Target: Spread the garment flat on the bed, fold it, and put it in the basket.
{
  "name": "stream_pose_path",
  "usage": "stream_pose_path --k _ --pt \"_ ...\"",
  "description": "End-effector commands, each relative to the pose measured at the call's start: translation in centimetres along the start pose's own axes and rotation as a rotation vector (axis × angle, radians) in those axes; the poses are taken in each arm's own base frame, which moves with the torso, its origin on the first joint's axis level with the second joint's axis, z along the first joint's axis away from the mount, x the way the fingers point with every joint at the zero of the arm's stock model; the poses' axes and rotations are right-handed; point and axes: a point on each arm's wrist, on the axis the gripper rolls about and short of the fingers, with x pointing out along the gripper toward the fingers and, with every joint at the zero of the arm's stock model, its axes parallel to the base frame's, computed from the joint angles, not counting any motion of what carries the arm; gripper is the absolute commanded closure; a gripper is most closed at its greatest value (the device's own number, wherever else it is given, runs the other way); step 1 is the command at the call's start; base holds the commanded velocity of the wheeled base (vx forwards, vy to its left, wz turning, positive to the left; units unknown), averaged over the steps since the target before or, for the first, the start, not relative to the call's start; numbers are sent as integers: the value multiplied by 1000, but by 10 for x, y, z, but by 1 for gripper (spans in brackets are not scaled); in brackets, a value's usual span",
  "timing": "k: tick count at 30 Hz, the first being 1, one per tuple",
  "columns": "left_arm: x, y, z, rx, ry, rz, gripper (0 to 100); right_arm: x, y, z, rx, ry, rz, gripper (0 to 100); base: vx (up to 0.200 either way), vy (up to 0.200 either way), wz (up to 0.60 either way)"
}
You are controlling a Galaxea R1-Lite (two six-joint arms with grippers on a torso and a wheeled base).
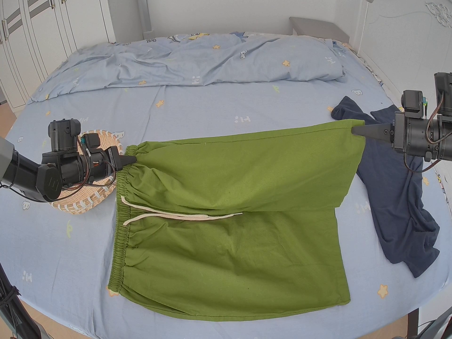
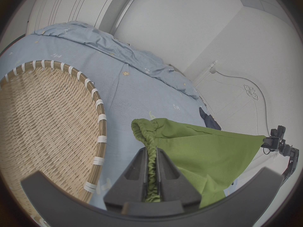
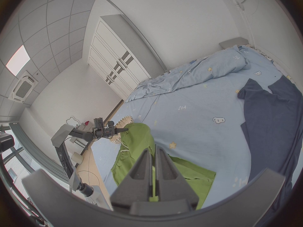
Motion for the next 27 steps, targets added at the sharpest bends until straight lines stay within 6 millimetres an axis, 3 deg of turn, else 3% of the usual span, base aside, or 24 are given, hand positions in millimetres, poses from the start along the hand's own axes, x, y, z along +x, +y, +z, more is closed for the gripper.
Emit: stream_pose_path --k 1,10,27 --pt "3 2 -1 1 1 1 100 14 -22 -1 23 17 -34 100 0 0 0" --pt "10 13 2 25 -79 -8 100 39 -51 7 9 -25 -51 100 0 0 0" --pt "42 34 0 36 -194 -45 100 107 -109 21 -14 -68 -60 100 0 0 0"
